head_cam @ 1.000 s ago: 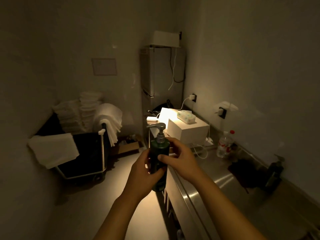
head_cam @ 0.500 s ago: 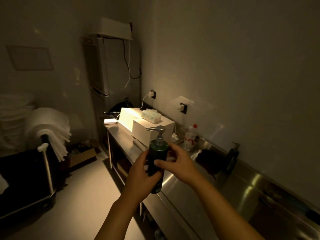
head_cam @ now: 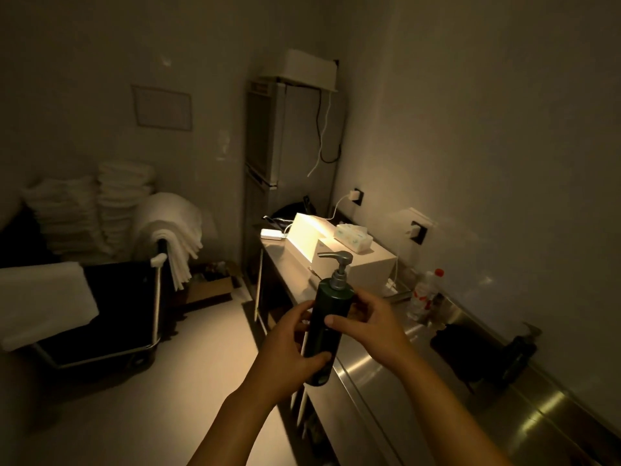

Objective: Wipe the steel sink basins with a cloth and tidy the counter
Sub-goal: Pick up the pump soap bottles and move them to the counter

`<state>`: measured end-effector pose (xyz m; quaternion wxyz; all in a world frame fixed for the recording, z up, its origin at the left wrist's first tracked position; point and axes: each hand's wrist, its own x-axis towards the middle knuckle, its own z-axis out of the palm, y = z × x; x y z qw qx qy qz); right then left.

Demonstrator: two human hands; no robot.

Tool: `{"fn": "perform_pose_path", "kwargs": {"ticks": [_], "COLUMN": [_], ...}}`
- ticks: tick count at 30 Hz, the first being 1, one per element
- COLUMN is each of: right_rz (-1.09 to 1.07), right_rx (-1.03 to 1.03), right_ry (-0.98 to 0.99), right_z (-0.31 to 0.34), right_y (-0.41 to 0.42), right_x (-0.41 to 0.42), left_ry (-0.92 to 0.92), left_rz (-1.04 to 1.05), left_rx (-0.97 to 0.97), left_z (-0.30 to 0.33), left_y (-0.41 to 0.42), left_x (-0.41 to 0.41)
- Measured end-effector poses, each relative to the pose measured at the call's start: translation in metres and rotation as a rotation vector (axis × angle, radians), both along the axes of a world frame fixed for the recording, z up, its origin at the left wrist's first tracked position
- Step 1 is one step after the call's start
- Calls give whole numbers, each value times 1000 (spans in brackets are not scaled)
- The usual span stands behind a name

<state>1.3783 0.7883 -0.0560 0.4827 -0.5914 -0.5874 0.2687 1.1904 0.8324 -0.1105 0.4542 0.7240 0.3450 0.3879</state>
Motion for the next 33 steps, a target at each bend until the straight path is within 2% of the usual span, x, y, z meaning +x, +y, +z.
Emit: {"fn": "perform_pose_path", "kwargs": {"ticks": [6,12,18,26,33], "right_rz": [44,-4,-141,-465,-610], "right_rx": [-7,-24,-22,26,66], "right_ry": [16,49,88,185,198], "right_z": [-8,-17,-21,-31,-38], "right_y": [9,-2,-40,-136,-198], "right_x": [-6,35,116,253,329], "left_ry": [-8,-9,4,46,56], "left_rz": [27,-17,-148,-460,-618], "left_rx": [-15,-41,-5,40,45], "left_z": [-15,-20,-28,-32,-34], "left_y": [2,4,-5,-55,-94], "left_x": [-7,36,130,293,390]}}
